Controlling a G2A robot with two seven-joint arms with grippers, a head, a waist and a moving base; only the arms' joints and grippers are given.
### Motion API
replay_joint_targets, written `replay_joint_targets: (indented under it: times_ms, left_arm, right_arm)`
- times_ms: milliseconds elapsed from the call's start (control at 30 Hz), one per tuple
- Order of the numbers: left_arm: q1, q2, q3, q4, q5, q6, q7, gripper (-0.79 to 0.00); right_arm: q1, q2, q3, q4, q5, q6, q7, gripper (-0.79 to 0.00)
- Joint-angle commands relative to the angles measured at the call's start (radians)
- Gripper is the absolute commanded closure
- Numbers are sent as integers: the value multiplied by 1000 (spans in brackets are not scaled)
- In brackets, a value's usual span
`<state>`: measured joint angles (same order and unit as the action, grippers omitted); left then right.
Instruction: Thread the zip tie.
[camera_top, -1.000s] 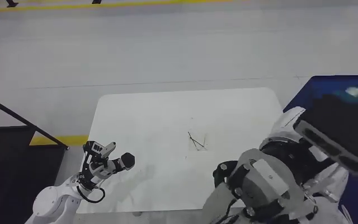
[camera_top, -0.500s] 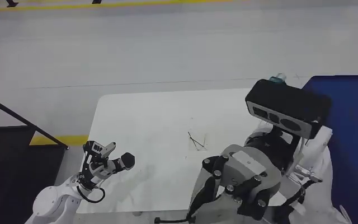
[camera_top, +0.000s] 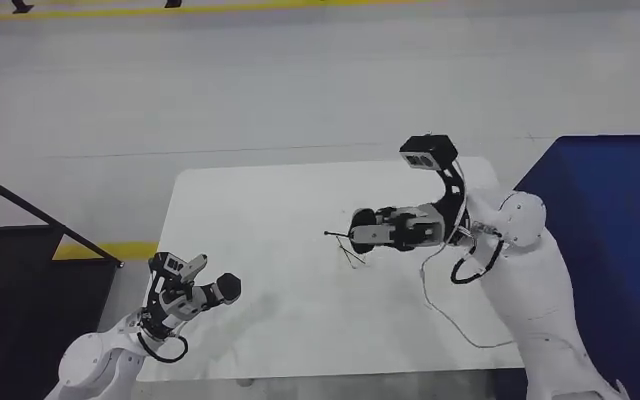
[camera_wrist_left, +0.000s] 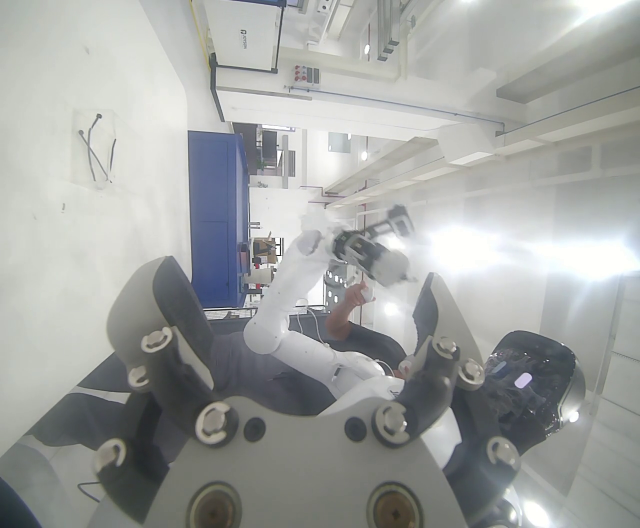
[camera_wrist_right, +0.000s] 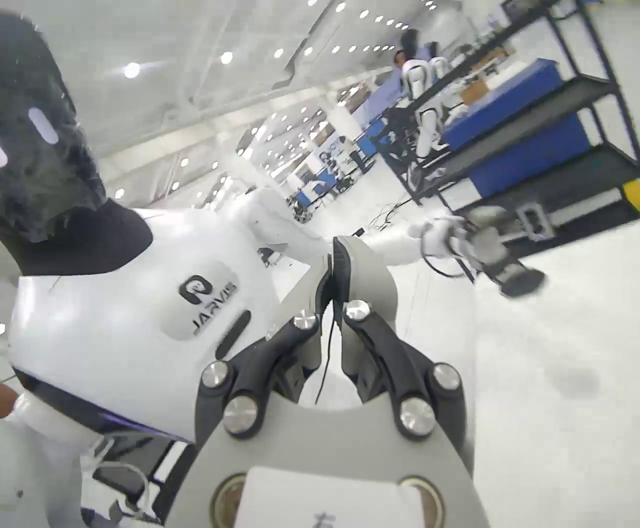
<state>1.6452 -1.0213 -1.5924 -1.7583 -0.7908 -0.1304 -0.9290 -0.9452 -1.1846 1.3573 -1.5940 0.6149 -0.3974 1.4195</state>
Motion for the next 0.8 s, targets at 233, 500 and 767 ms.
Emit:
replay_joint_targets:
  times_ms: [233,500,767]
  left_arm:
    - [0,0,0,0,0,0,0,-785]
    - [0,0,0,0,0,0,0,-785]
    - [-21,-2,50,-69,2,114,25,-785]
  right_arm:
    - [-128,38,184,254,184,63,66,0]
    - [-133,44,223,303,245,64,67,0]
    - [-133,44,223,303,245,64,67,0]
